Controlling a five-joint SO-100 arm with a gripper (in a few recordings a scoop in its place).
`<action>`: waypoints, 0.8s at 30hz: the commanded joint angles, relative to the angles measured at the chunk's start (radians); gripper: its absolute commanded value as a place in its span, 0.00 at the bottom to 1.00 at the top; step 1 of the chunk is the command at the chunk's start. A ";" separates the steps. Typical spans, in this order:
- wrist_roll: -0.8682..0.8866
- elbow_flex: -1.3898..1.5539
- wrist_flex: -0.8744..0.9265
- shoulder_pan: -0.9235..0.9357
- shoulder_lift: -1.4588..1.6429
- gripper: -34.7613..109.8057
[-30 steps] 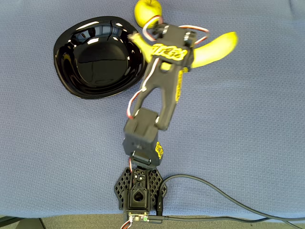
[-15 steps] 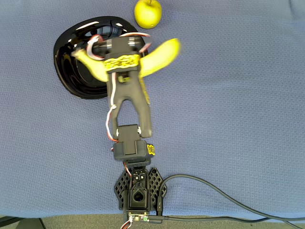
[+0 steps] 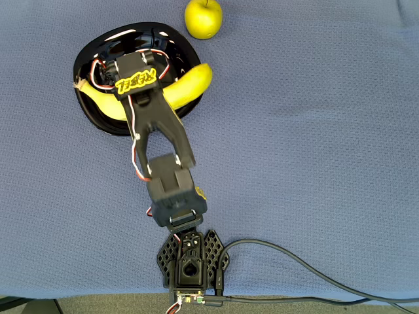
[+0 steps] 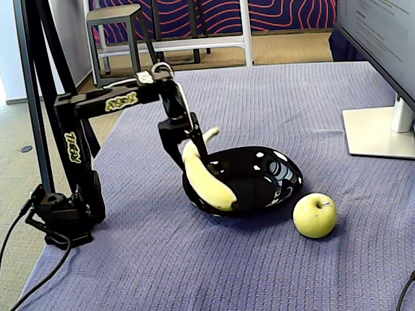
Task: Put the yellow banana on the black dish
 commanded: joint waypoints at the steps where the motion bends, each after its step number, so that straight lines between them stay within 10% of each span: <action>1: 0.020 -0.137 -0.052 0.008 -0.052 0.24; 24: 0.040 -0.353 -0.097 -0.080 -0.261 0.24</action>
